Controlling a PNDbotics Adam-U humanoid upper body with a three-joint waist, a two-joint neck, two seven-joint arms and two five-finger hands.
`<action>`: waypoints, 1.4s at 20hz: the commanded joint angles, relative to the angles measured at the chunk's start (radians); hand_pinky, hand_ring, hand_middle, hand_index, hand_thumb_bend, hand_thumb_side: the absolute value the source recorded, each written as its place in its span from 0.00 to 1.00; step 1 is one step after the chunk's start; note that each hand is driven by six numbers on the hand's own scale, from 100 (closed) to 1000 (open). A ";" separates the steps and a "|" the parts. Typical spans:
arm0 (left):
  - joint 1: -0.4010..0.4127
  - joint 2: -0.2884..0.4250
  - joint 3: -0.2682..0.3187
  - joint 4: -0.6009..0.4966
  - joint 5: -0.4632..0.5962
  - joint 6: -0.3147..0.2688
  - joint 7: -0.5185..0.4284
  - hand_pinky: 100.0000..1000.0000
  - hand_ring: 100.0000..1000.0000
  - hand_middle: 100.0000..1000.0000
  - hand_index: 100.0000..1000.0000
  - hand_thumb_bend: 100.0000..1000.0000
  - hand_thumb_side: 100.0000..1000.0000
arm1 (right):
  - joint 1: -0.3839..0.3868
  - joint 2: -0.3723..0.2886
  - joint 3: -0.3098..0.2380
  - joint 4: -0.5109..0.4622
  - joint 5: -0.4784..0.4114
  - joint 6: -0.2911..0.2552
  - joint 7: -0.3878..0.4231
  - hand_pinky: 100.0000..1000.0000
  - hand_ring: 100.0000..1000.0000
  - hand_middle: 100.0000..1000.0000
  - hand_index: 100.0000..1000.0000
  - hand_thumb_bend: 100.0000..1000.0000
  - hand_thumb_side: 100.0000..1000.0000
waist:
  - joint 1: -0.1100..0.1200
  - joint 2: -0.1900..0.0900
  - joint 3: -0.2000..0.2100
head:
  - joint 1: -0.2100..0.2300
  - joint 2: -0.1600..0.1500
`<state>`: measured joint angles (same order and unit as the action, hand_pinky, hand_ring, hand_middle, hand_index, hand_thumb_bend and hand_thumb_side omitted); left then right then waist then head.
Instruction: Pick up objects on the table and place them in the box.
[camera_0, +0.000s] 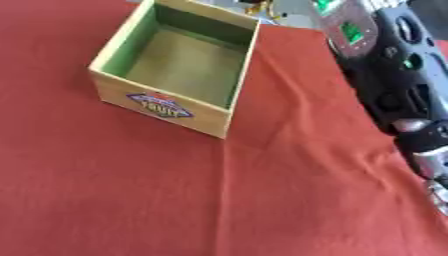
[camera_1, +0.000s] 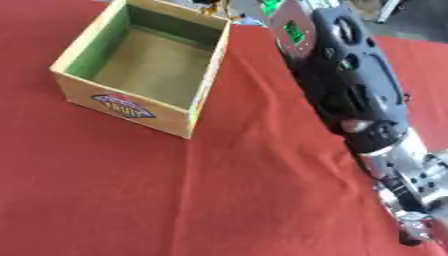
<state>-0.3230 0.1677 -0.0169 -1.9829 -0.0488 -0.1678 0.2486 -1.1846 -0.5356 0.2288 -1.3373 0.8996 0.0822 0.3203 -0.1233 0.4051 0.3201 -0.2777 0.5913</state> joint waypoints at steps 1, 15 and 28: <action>-0.013 0.017 -0.004 -0.017 0.007 -0.001 -0.007 0.44 0.39 0.51 0.64 0.00 0.51 | -0.040 0.020 -0.016 0.065 0.050 -0.021 -0.048 0.78 0.47 0.09 0.11 0.00 0.13 | 0.004 -0.017 0.006 | -0.022 -0.015; -0.036 0.016 -0.012 -0.017 0.013 -0.005 -0.020 0.44 0.39 0.51 0.64 0.00 0.51 | -0.039 0.088 -0.001 0.282 -0.019 -0.198 -0.159 0.81 0.57 0.25 0.31 0.00 0.11 | -0.016 0.000 0.063 | -0.052 -0.021; -0.038 0.016 -0.010 -0.017 0.008 -0.003 -0.027 0.44 0.39 0.51 0.64 0.00 0.51 | -0.026 0.077 0.007 0.309 0.051 -0.302 0.056 0.86 0.76 0.58 0.65 0.00 0.10 | -0.026 0.006 0.073 | -0.042 -0.021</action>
<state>-0.3519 0.1676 -0.0266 -1.9829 -0.0419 -0.1703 0.2252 -1.1881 -0.4285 0.2442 -1.0182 0.9346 -0.2061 0.3423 -0.1577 0.4308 0.3911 -0.3202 0.5786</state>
